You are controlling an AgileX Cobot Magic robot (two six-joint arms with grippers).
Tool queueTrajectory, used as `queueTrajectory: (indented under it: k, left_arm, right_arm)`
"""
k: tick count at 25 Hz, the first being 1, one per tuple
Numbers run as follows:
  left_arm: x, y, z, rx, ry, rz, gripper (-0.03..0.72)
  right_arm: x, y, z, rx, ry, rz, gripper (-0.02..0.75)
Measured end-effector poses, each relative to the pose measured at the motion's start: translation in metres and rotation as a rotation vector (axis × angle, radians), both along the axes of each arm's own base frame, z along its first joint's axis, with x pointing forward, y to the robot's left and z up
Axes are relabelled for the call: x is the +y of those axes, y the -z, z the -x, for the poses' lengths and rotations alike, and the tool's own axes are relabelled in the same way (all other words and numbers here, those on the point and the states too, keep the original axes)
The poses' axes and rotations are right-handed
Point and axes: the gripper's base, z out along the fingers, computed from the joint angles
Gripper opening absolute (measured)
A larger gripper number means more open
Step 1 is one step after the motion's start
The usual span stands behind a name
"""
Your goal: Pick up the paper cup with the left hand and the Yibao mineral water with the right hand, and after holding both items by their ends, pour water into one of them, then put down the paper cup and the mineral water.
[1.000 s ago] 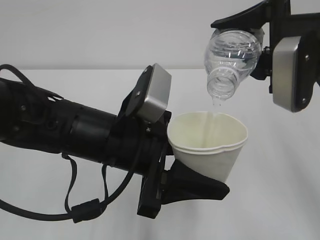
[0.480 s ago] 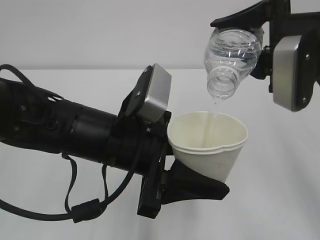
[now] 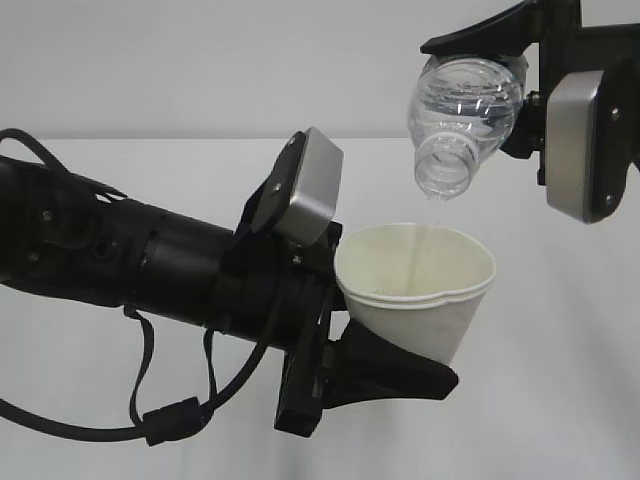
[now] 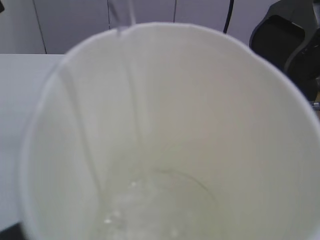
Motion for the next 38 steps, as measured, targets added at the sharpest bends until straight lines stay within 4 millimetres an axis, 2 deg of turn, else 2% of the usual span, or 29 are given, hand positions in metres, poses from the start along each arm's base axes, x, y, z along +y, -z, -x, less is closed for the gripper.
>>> queueTrajectory:
  k: [38]
  left_arm:
    - [0.0004,0.0018,-0.0012,-0.010,-0.011,-0.020,0.429]
  right_arm:
    - [0.0003,-0.0018,-0.0004,-0.016,-0.006,0.005,0.423]
